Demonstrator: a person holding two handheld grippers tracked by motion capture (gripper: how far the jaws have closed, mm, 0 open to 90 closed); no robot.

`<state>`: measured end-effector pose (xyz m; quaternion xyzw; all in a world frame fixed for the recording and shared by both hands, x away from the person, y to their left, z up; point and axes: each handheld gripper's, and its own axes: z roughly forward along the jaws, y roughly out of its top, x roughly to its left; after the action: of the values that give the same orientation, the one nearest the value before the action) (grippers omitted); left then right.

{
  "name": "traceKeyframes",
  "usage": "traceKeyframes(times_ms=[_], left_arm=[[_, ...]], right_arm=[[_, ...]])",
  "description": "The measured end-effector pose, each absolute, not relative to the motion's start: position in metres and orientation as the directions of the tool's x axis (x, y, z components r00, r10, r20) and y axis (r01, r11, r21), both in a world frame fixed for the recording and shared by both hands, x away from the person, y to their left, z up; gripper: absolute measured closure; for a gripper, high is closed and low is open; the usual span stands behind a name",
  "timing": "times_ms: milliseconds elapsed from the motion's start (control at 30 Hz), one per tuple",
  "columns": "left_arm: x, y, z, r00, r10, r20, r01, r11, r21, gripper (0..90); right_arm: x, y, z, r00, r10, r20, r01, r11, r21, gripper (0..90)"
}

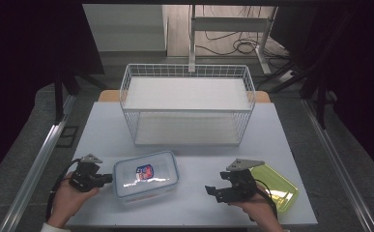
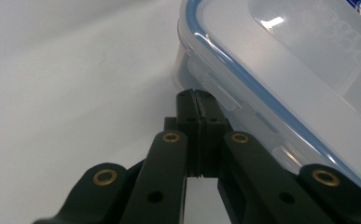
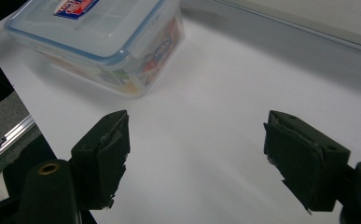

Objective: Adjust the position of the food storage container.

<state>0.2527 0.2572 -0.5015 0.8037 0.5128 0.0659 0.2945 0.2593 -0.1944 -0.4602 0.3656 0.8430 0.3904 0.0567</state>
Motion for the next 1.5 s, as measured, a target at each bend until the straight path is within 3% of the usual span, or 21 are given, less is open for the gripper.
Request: traceKeyframes(times_ms=[1033,1500], left_arm=[[0.298,0.189,-0.499,0.540,0.817,-0.200,0.747,-0.357,0.561,89.9],[0.305,0.182,-0.501,0.543,0.814,-0.206,0.744,-0.352,0.568,88.3]], right_arm=[[0.259,-0.193,-0.462,-0.732,0.652,0.200,0.578,0.438,0.689,23.0],[0.259,-0.191,-0.464,-0.730,0.655,0.198,0.579,0.438,0.688,22.9]])
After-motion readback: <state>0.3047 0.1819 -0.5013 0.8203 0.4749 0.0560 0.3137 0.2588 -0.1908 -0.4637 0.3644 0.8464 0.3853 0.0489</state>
